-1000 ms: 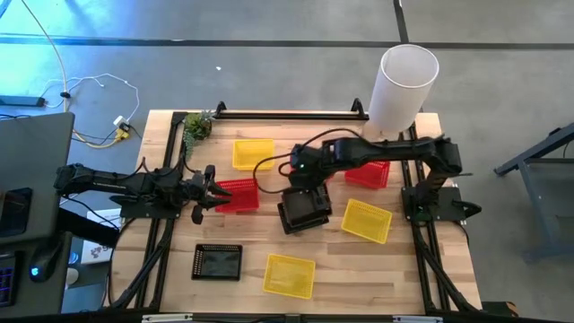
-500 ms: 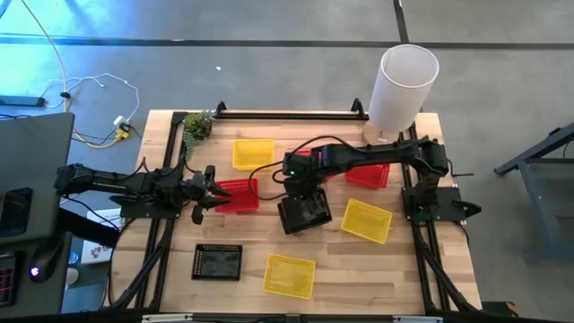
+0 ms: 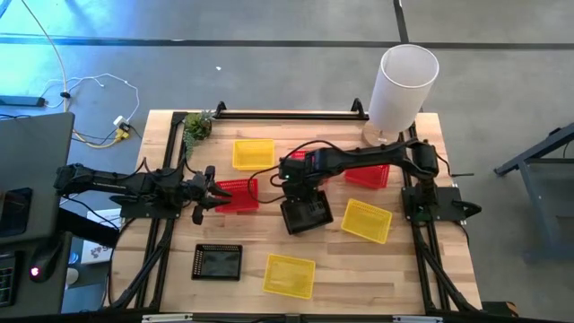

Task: Stack baskets by color
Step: Stack the bottom right black bin on the top black bin, then stack the left red bin on the middle red bin

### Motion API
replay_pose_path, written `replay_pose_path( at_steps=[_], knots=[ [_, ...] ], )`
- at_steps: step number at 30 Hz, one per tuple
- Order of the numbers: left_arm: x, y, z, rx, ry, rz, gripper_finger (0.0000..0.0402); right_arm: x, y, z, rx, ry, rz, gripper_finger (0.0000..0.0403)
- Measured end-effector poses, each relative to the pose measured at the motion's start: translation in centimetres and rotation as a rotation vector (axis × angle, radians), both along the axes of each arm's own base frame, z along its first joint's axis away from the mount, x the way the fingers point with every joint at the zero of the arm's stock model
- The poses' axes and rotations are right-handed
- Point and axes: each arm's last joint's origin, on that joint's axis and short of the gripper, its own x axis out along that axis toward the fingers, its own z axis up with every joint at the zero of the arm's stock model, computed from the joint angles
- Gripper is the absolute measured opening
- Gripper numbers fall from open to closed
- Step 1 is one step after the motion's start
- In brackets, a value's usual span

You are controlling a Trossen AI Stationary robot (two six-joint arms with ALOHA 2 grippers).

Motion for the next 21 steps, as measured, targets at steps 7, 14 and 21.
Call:
replay_pose_path(
  at_steps=[7, 14, 21],
  knots=[
    [0.0, 0.0, 0.0, 0.000, 0.001, 0.000, 0.0090, 0.3, -0.4, -1.0, -0.019, 0.034, -0.034, 0.0004],
    [0.0, 0.0, 0.0, 0.000, 0.000, 0.000, 0.0090, 0.3, -0.5, -1.2, -0.025, 0.037, -0.032, 0.0046],
    [0.0, 0.0, 0.0, 0.000, 0.000, 0.000, 0.0090, 0.1, -0.6, -1.1, -0.110, 0.055, -0.062, 0.0103]
  ],
)
